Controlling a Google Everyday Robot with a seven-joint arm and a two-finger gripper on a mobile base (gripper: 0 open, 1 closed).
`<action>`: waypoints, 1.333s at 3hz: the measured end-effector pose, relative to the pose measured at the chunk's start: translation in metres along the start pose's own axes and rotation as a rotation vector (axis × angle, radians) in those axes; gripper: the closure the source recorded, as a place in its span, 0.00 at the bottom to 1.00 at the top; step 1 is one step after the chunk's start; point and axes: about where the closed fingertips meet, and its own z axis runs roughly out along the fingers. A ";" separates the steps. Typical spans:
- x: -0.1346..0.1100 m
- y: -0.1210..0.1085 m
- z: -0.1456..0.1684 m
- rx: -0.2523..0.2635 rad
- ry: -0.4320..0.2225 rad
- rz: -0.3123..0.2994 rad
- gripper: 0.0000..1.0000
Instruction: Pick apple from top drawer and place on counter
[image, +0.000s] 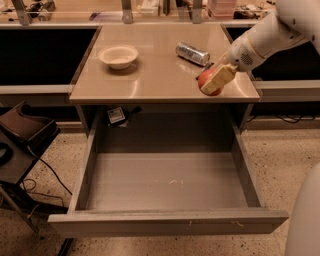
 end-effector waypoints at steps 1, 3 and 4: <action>0.001 -0.021 -0.009 0.038 0.002 0.056 1.00; 0.010 -0.047 0.028 -0.002 -0.008 0.127 1.00; 0.006 -0.050 0.048 -0.036 -0.040 0.133 1.00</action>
Offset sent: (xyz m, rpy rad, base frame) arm 0.0545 -0.0346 -0.0021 0.0126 0.0573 -0.1531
